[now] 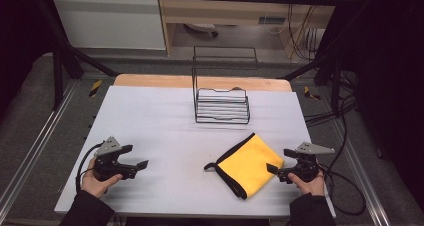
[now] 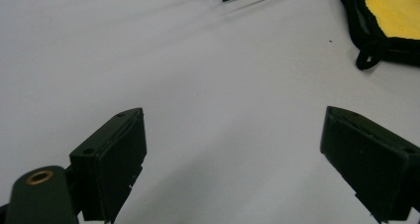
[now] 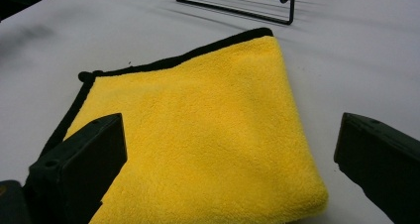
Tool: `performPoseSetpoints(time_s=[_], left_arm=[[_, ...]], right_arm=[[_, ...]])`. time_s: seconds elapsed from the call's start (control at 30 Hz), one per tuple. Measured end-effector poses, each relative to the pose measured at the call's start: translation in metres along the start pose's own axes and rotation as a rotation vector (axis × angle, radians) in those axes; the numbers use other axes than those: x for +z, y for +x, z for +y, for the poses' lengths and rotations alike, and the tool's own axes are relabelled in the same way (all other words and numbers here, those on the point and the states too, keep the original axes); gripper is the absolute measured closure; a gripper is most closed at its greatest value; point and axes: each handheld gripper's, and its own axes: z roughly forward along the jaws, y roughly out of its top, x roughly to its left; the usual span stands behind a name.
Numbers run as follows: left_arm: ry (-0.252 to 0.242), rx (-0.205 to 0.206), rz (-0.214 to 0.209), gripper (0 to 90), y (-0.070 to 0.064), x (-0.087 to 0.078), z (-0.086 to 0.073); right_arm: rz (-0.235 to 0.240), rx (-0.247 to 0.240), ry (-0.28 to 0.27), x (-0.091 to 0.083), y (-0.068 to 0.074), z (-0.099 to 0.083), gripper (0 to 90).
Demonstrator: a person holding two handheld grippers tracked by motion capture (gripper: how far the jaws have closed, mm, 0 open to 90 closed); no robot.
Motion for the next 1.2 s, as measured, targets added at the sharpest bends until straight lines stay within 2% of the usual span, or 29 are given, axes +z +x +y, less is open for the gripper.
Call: performPoseSetpoints(time_s=[0.13,0.23,0.5,0.63,0.87,1.0,1.07,1.17,1.2], left_arm=[[-0.002,0.004,0.007,10.7,0.0,-0.001,0.0],[-0.01,-0.01,0.007,10.7,0.001,-0.002,0.0],[-0.005,-0.015,0.014,10.7,0.002,-0.003,0.0],[0.001,-0.004,0.017,11.0,0.002,-0.002,0.0],[-0.001,-0.006,0.023,11.1,0.001,-0.002,0.0],[0.003,-0.007,0.028,11.3,0.002,-0.002,0.0],[0.001,-0.007,0.029,11.3,0.001,-0.002,0.001],[0.001,-0.005,0.033,11.4,0.0,-0.002,0.001],[0.005,0.0,0.032,11.5,0.0,-0.002,0.001]], right_arm=[[-0.006,-0.003,0.003,0.0,0.001,0.001,0.5],[-0.007,-0.002,0.006,0.0,0.003,0.002,0.6],[-0.016,-0.023,0.024,0.006,0.012,0.007,0.8],[-0.023,-0.029,0.022,0.009,0.017,0.011,0.8],[-0.024,-0.064,0.037,0.02,0.036,0.02,2.1],[-0.021,-0.066,0.04,0.028,0.045,0.025,3.8],[-0.041,-0.092,0.049,0.036,0.057,0.029,6.6],[-0.054,-0.096,0.054,0.042,0.065,0.031,8.7],[-0.053,-0.105,0.071,0.049,0.073,0.034,12.6]])
